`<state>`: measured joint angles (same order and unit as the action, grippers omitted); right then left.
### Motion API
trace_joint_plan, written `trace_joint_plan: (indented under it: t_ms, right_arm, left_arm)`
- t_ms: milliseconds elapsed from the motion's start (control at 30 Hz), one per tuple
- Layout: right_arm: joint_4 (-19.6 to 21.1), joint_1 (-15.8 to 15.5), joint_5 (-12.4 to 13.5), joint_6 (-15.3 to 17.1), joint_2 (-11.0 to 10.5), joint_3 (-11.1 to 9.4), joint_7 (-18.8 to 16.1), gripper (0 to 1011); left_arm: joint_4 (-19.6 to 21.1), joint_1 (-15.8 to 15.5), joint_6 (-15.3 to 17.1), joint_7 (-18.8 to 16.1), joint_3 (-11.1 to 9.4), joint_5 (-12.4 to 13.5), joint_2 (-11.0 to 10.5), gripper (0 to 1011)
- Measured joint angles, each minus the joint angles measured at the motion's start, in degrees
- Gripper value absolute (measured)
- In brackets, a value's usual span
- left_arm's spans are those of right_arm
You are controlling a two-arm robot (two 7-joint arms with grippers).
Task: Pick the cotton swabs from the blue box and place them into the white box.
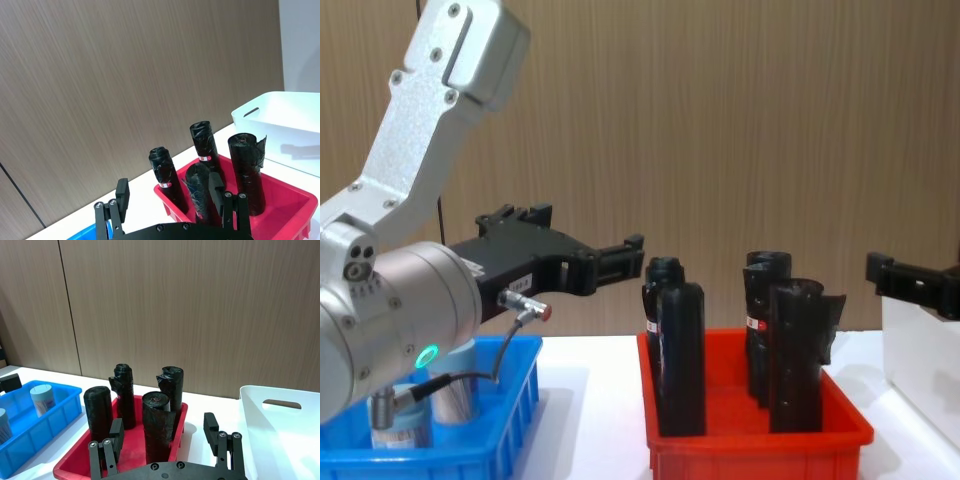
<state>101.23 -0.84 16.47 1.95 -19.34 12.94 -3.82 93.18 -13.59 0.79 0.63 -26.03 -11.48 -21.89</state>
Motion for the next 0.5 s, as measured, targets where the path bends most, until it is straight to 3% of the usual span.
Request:
trace_joint_plan:
  t_ms: [500]
  right_arm:
    - [0.0, 0.0, 0.0, 0.0, 0.0, 0.0, 0.0, 1001]
  left_arm:
    - [0.0, 0.0, 0.0, 0.0, 0.0, 0.0, 0.0, 1004]
